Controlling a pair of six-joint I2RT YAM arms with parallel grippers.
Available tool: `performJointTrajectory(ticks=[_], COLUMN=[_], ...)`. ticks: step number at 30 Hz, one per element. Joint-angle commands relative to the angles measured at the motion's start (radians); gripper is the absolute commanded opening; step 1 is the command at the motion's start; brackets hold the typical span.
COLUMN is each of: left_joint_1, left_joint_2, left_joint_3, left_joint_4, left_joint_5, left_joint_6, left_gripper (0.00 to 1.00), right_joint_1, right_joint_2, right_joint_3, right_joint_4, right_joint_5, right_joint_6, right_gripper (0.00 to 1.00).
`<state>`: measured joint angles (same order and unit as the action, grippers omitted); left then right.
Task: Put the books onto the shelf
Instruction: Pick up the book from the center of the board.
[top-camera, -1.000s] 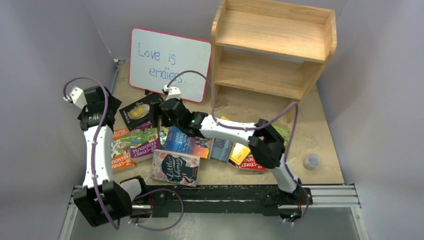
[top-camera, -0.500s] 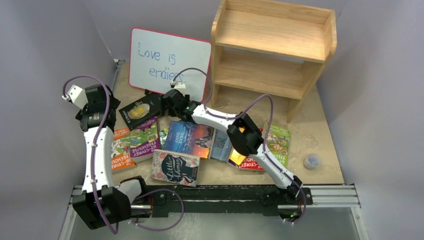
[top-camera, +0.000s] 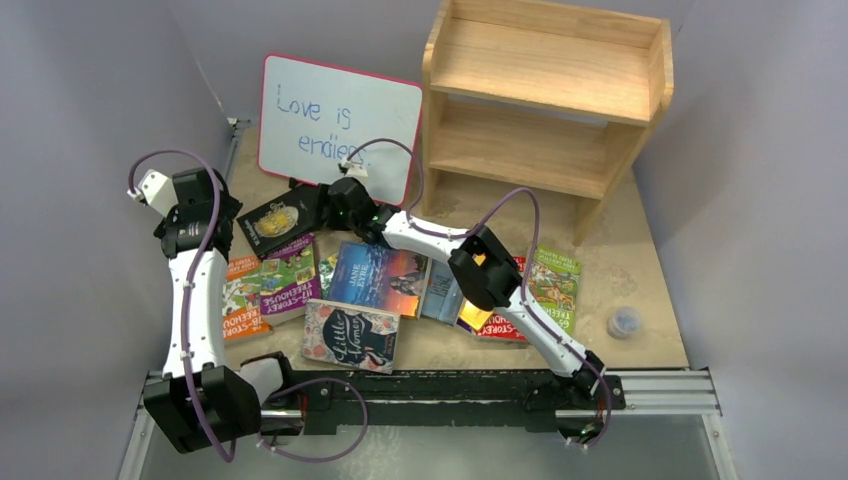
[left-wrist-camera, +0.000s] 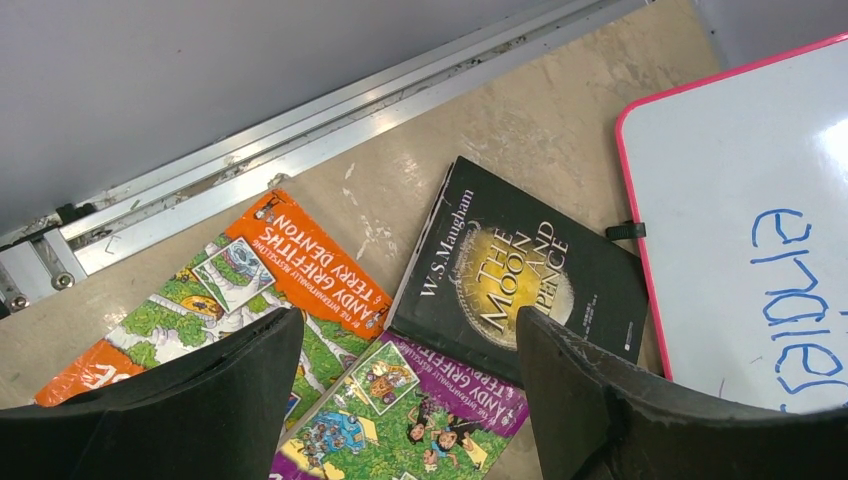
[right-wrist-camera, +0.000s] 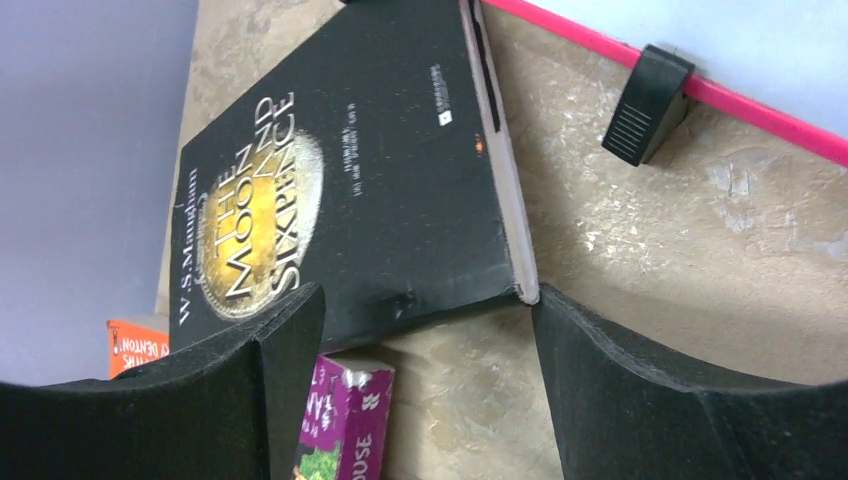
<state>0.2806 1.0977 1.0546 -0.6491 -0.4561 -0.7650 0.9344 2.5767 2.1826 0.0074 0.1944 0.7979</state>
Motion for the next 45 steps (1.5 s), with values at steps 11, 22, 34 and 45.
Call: performJointTrajectory(ticks=[11, 22, 34, 45], left_joint_1=[-0.002, -0.001, 0.0, 0.001], left_joint_2=[0.001, 0.0, -0.016, -0.06], left_joint_3=[0.027, 0.08, 0.201, 0.374], left_joint_4=[0.036, 0.011, -0.042, -0.164], left_joint_5=[-0.005, 0.049, 0.149, 0.176], left_joint_6=[0.009, -0.02, -0.05, -0.025], left_gripper=[0.77, 0.77, 0.78, 0.8], right_joint_1=[-0.023, -0.031, -0.017, 0.013], right_joint_2=[0.043, 0.04, -0.163, -0.265], right_joint_3=[-0.04, -0.12, -0.384, -0.441], right_joint_4=[0.242, 0.448, 0.701, 0.714], right_joint_5=[-0.005, 0.016, -0.03, -0.032], right_joint_6=[0.288, 0.446, 0.431, 0.295], right_gripper=[0.66, 0.16, 0.0, 0.0])
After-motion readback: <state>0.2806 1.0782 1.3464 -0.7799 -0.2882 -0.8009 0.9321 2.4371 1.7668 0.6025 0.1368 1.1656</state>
